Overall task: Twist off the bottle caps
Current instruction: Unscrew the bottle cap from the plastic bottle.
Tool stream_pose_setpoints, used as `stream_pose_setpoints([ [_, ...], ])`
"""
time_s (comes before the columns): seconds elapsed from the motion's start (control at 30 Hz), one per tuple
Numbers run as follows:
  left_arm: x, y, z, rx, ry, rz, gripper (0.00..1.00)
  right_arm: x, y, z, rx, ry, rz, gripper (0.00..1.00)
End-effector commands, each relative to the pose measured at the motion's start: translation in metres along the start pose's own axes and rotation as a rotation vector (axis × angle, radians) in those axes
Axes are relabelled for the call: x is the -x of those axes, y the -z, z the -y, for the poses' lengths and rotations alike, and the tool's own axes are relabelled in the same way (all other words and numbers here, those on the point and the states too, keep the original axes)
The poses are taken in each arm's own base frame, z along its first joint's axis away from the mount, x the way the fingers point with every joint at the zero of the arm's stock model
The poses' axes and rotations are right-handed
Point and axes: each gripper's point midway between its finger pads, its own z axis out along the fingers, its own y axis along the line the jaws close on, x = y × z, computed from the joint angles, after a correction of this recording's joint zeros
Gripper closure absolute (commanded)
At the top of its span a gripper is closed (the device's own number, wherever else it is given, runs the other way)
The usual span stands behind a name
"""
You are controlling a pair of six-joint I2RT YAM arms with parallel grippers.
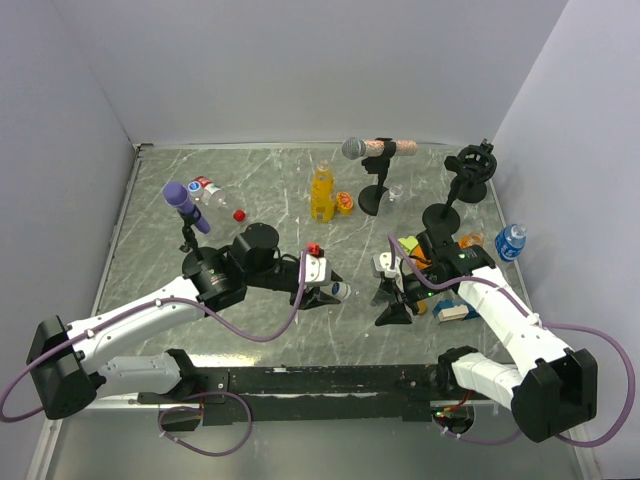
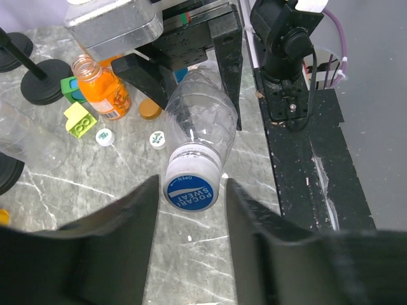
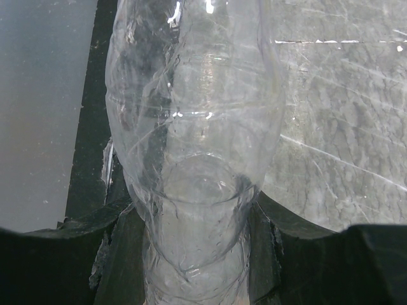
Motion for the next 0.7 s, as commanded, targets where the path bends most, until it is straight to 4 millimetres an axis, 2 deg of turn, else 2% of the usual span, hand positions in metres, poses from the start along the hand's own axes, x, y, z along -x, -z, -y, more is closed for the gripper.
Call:
stream_pose_setpoints([
  [0.0,0.025,0.001,0.0,-0.024,-0.03,0.068,0.56,0.01,-0.001,0.002,0.009,0.062,0.04,0.69],
  [0.17,0.028,0.002,0.004,-0.038,0.034,0.082,0.73,0.01,-0.002,0.002,0.009,0.062,0.04,0.69],
  [0.3,0.039,0.0,0.007,-0.032,0.217,0.127,0.87,0.009,-0.002,0.003,0.006,0.058,0.036,0.69],
  [0.37,0.041,-0.003,0.004,0.01,0.45,0.124,0.92,0.009,-0.002,0.003,0.006,0.057,0.034,0.69],
  [0.43,0.028,-0.007,-0.004,0.091,0.667,0.057,0.99,0.008,-0.002,0.003,0.006,0.056,0.033,0.69],
  [0.5,0.012,-0.009,-0.005,0.152,0.862,-0.038,0.99,0.008,-0.002,0.003,0.008,0.054,0.035,0.69],
  [0.67,0.004,-0.018,0.002,0.187,1.236,-0.056,0.99,0.008,-0.002,0.003,0.015,0.052,0.034,0.69],
])
